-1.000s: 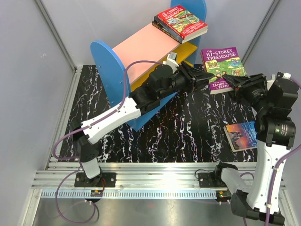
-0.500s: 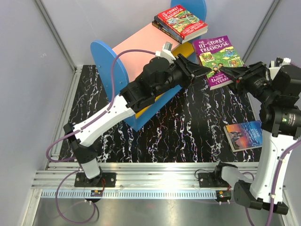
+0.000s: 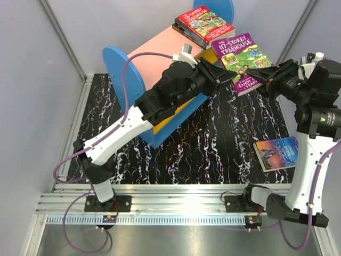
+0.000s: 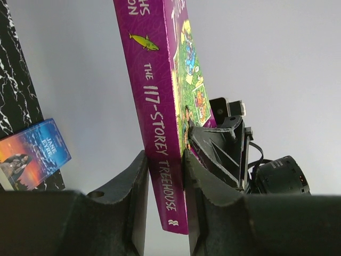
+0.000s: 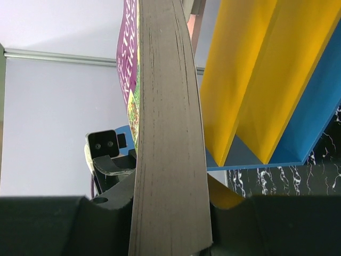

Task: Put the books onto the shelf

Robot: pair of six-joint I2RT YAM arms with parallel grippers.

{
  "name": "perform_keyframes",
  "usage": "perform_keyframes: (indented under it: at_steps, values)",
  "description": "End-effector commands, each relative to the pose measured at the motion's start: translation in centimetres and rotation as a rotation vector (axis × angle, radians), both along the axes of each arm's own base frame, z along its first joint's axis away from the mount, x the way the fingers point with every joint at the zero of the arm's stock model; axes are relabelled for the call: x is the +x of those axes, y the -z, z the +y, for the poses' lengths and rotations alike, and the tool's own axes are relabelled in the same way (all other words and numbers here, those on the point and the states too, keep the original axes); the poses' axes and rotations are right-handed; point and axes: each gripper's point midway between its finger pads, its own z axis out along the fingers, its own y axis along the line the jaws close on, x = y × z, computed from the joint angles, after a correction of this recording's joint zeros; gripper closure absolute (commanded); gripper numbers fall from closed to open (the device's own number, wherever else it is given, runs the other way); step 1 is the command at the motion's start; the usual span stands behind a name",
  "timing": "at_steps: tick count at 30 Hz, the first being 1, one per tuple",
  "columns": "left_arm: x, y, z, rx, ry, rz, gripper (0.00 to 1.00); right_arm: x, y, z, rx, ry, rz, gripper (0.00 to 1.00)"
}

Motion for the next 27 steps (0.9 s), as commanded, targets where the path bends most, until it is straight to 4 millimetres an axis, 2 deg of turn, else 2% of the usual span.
perform_keyframes:
  at_steps: [1, 7, 8, 9, 10, 11, 12, 14, 15, 17, 18, 19, 21, 22, 23, 24, 25, 27]
  values:
    - [-6.6, -2.9, -1.0, 0.001, 0.204, -0.120, 1.00, 4.7, -2.6, -3.3, -0.085, 0.152, -0.141, 0.79]
    - [-6.4, -2.7, -1.3, 0.011, 0.198, -0.119, 1.00, 6.3, -2.7, -3.6, -0.114, 0.140, -0.135, 0.75]
    - [-6.3, -3.0, -1.2, 0.008, 0.195, -0.126, 1.00, 6.4, -2.8, -3.6, -0.115, 0.139, -0.139, 0.83]
    - [-6.3, -2.8, -1.4, 0.015, 0.197, -0.125, 1.00, 6.7, -3.1, -3.6, -0.113, 0.130, -0.155, 0.87]
    - [-6.1, -2.8, -1.4, 0.023, 0.192, -0.138, 1.00, 7.1, -3.2, -3.5, -0.110, 0.121, -0.165, 0.95]
    - [-6.2, -3.3, -1.2, 0.019, 0.192, -0.151, 0.98, 7.3, -3.6, -3.3, -0.105, 0.109, -0.185, 1.00]
    - [-6.2, -3.6, -1.0, 0.023, 0.190, -0.166, 0.84, 8.0, -3.6, -3.0, -0.086, 0.075, -0.187, 1.00]
    - [-6.3, -3.6, -0.5, 0.069, 0.186, -0.215, 0.56, 8.8, -5.5, -2.6, -0.071, 0.041, -0.263, 1.00]
    - [-6.0, -3.7, 0.1, 0.088, 0.157, -0.232, 0.29, 10.0, -5.2, -2.3, -0.039, 0.000, -0.249, 1.00]
    - [-6.0, -3.9, 2.0, 0.143, 0.120, -0.289, 0.15, 10.8, -7.3, -2.0, -0.029, -0.036, -0.315, 1.00]
    - [-5.8, -2.7, 2.5, 0.183, 0.108, -0.285, 0.08, 12.6, -6.6, -2.0, -0.005, -0.067, -0.295, 1.00]
    - [-6.1, -2.9, 3.9, 0.196, 0.090, -0.295, 0.01, 13.3, -6.7, -2.0, 0.001, -0.080, -0.299, 1.00]
    - [-5.8, -2.3, 5.4, 0.217, 0.052, -0.298, 0.01, 15.1, -7.3, -2.0, 0.020, -0.119, -0.330, 1.00]
    - [-5.4, -0.1, 5.4, 0.262, 0.042, -0.282, 0.01, 15.8, -7.3, -1.9, 0.033, -0.137, -0.332, 1.00]
    - [-5.6, -1.0, 6.9, 0.249, 0.012, -0.295, 0.01, 15.7, -8.4, -1.8, 0.036, -0.154, -0.363, 1.00]
    - [-5.4, -0.6, 7.3, 0.259, -0.001, -0.295, 0.01, 17.4, -7.2, -1.9, 0.062, -0.179, -0.332, 1.00]
    - [-5.3, -0.1, 7.7, 0.279, -0.011, -0.302, 0.01, 17.7, -7.3, -1.7, 0.065, -0.194, -0.339, 1.00]
    - [-4.9, -0.3, 8.6, 0.293, -0.044, -0.311, 0.01, 17.8, -8.4, -1.4, 0.062, -0.225, -0.396, 1.00]
